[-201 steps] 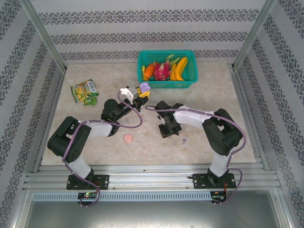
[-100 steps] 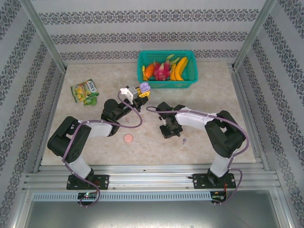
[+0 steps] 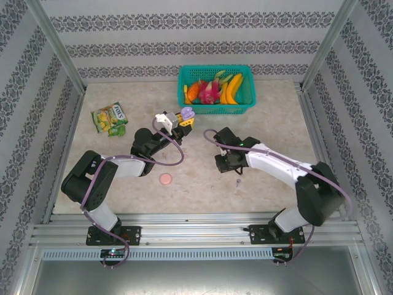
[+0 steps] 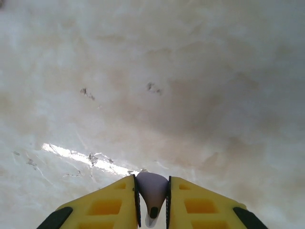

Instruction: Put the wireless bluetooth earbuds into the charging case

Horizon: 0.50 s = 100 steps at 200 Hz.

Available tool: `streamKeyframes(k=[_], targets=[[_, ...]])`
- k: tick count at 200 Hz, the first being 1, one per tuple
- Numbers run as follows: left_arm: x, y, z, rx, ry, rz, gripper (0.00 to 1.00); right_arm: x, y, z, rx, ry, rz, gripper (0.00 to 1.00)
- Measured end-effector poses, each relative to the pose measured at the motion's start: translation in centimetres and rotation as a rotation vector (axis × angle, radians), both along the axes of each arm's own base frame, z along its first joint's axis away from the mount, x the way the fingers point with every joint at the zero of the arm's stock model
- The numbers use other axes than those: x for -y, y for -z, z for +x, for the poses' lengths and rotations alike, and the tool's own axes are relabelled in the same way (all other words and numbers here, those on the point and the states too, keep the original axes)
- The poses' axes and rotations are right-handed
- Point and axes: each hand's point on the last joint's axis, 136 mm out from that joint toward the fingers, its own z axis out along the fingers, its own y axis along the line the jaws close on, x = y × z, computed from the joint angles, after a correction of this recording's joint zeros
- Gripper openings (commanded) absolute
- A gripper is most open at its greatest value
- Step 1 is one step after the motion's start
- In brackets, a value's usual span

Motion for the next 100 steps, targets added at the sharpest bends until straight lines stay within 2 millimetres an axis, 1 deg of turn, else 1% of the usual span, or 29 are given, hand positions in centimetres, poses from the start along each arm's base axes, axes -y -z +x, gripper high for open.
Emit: streamKeyframes(k=[10,13,39,55,56,57,63,74,77,82,84,85,100], targets=[[0.1,0.1,-0.1,-0.004,0.008,0.004,0.00,0.5,-1.7,0.4,0.054,0.019,0.028,0.21],[0.2,0.2,-0.1,-0.005,0.011,0.005,0.00,0.6,-1.9,0.5,0.060,0.020,0.030,0.21],[0.6,0.4,-0.4,-0.020,0.047,0.014,0.00,1.6,-7.2,1.7,0.226,0.052,0.125,0.22],[1.0,-0.2,-0.6,-0.014,0.078,0.009,0.00,2.1,-10.8,2.3,0.340,0.056,0.180,0.22],[1.1,-0.3,-0.6,-0.013,0.080,0.008,0.00,2.1,-10.8,2.3,0.340,0.056,0.180,0.23],[1.1,-0.3,-0.6,-0.013,0.083,0.007,0.00,2.2,-11.3,2.4,0.354,0.056,0.186,0.23],[1.2,-0.6,-0.6,-0.007,0.093,0.004,0.00,2.3,-12.7,2.7,0.396,0.053,0.205,0.23],[1.5,-1.3,-0.7,0.002,0.114,-0.004,0.00,2.0,-15.3,3.2,0.469,0.035,0.241,0.23],[1.6,-1.4,-0.7,0.005,0.119,-0.006,0.00,1.9,-15.7,3.3,0.480,0.030,0.247,0.23],[1.8,-1.6,-0.7,0.008,0.127,-0.008,0.00,1.5,-17.1,3.6,0.516,0.016,0.270,0.23],[1.8,-1.7,-0.7,0.009,0.128,-0.009,0.00,1.5,-17.2,3.7,0.520,0.014,0.272,0.23],[1.8,-1.8,-0.7,0.010,0.129,-0.010,0.00,1.4,-17.7,3.8,0.533,0.008,0.280,0.23],[2.2,-2.1,-0.6,0.013,0.145,-0.013,0.00,0.5,-20.3,4.4,0.600,-0.029,0.323,0.23]])
